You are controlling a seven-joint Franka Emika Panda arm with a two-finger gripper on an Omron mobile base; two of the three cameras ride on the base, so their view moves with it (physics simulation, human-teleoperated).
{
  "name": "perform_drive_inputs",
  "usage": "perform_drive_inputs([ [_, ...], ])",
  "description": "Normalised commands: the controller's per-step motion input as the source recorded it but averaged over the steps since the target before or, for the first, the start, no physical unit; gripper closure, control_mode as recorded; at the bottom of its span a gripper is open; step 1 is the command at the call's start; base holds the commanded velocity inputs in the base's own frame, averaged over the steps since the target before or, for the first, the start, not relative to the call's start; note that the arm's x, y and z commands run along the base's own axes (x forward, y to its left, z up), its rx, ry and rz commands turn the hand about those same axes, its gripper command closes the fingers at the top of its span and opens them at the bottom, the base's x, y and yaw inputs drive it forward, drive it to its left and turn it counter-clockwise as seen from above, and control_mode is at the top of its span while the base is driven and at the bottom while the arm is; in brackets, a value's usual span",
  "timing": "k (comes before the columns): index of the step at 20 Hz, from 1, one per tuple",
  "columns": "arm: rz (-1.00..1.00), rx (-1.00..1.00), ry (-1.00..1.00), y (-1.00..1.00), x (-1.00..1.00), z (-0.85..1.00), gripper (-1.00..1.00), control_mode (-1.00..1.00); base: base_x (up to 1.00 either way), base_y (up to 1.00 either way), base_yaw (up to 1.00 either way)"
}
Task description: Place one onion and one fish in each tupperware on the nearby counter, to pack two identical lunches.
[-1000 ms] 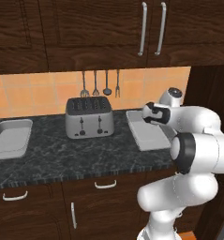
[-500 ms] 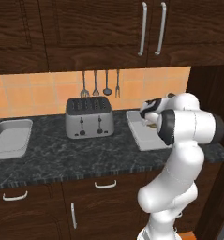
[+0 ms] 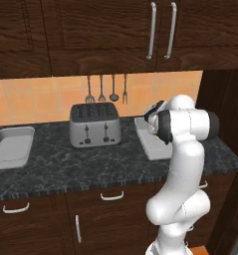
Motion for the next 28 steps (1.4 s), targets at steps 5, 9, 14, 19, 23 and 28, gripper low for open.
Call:
perform_drive_inputs([
  [5,0.00,-0.10,-0.01,0.44,0.00,0.95,-1.00,-1.00,0.00,0.00,0.00],
  [9,0.00,-0.16,0.00,0.54,0.02,0.44,-1.00,-1.00,0.00,0.00,0.00],
  [14,0.00,-0.04,-0.17,0.00,-0.60,0.54,-1.00,-1.00,0.00,0.00,0.00],
  [19,0.00,0.00,-0.20,0.02,-1.00,0.94,-1.00,-1.00,0.00,0.00,0.00],
  [23,0.00,0.00,0.06,0.14,-1.00,0.77,-1.00,-1.00,0.00,0.00,0.00],
  [28,0.00,0.00,0.13,0.18,-1.00,0.85,-1.00,-1.00,0.00,0.00,0.00],
])
